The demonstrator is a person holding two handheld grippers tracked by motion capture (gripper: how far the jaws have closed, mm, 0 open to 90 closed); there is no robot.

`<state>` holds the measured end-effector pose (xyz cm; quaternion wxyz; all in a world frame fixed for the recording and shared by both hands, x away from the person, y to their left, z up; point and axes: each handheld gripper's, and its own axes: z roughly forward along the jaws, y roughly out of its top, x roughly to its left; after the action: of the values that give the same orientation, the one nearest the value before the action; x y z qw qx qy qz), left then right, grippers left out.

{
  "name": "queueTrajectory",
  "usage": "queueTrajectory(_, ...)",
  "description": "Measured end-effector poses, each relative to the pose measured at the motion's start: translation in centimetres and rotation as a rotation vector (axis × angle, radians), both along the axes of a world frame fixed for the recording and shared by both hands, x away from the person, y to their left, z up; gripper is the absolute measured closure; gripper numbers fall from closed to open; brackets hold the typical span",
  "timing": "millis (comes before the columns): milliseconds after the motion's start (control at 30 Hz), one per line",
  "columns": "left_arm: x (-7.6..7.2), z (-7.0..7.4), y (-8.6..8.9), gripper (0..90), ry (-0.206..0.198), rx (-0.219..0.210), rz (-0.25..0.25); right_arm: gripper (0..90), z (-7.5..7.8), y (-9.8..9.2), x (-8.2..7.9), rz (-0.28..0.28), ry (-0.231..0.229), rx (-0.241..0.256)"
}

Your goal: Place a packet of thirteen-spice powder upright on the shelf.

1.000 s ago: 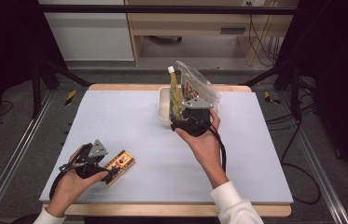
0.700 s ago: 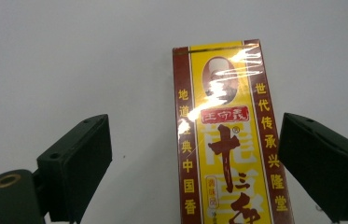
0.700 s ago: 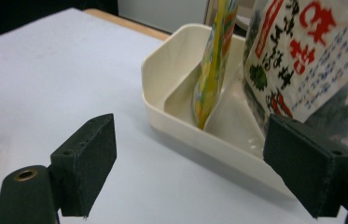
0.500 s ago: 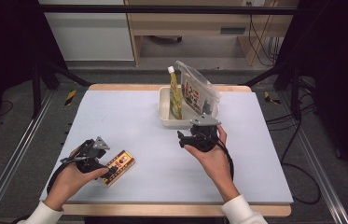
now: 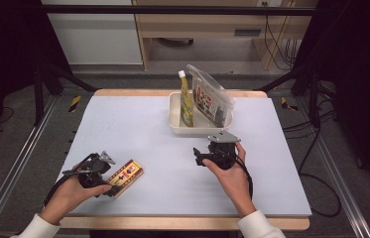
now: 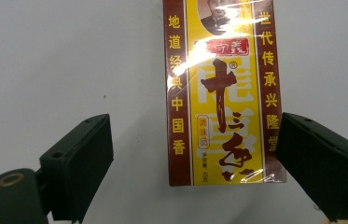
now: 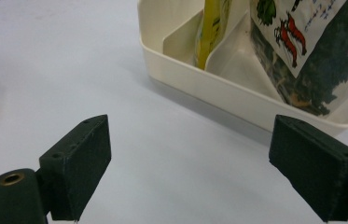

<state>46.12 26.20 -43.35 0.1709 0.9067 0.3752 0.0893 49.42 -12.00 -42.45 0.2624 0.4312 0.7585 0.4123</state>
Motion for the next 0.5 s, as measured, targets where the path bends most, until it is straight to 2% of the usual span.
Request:
queueTrajectory(67,-0.2,0.4,-0.1,11.5,-0.008,0.004,-0.003,13.6,-0.2,-0.3,0.1,-0.007,0.01,0.005)
queueTrajectory(167,-0.4,0.8,-0.3,12.3,0.002,-0.002,-0.015,13.9,-0.3,-0.4,0.2,-0.01,0.02,0.01)
queueTrajectory(367,0.0,0.3,-1.0,12.6,0.062,0.01,-0.031,13.8,-0.5,-0.2,0.2,-0.005,0.035,0.002)
queueTrajectory(500,0.2,-0.2,-1.5,14.5,0.086,0.037,-0.051,13.7,-0.8,-0.2,0.3,0.001,0.052,0.001)
